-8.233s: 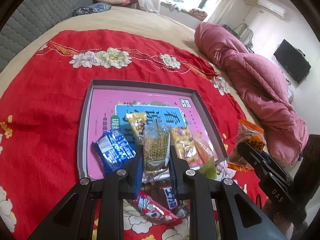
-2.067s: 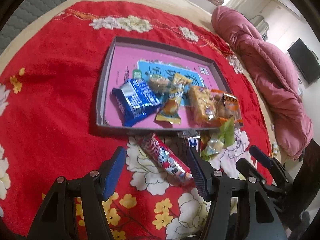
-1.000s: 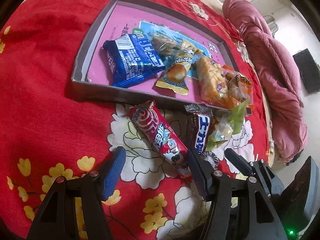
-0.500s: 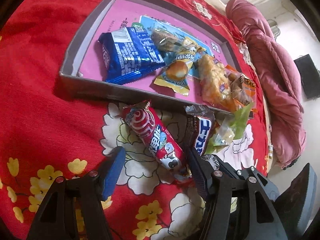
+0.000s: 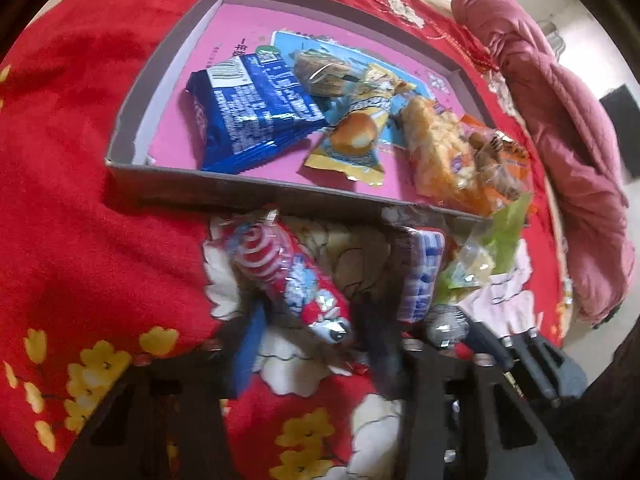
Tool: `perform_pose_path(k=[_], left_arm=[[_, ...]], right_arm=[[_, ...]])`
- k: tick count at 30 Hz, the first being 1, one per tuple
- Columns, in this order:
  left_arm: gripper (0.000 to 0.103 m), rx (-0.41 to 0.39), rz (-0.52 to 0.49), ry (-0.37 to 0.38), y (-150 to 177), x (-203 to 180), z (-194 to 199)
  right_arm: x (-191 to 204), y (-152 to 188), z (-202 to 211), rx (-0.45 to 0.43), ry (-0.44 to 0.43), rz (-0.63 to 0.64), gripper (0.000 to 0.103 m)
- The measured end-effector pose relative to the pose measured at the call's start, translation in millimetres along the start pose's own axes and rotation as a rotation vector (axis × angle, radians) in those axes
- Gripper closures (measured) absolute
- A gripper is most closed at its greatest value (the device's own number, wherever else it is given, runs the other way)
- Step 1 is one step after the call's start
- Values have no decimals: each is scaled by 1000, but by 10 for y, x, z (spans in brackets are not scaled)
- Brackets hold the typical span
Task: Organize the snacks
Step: 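Grasp the Snickers bar with the left tool while the right tool grasps a clear-wrapped candy, then carry the red-and-white wrapped bar with the left tool into the tray while the right tool carries the candy there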
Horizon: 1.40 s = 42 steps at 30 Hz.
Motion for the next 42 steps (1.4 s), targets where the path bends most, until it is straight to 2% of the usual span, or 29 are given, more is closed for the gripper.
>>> perform_pose_path(k=[2,8,12,22,42], left_arm=[[70,2,3,18,-11,13,15],[78,-4,20,71,0,64,91],[79,-16,-6,96,3,-6,174],[84,-64,-87,81,-39,-153,389],[86,-174,-105,77,-214,-131,829]], right_arm=[[-23,-7,16,-3,-6,-18,75],[-100,-27,78,-19,-32,-79,75],[-158,-60,152,-45,-67,-134,75],[-191,-154,292,-97,-93,-180,75],[-209,-377,507,-162,-100,-214,75]])
Point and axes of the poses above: each gripper's, at about its wrist camera, not at the fingertips, and z roughly against the way its jaws point, x to its left, y to its underside, the point moved 10 cm from there along -z, roughly the way its jaws point, and after that the axes turned 2 degrees about -z, right-handed, at the moved point
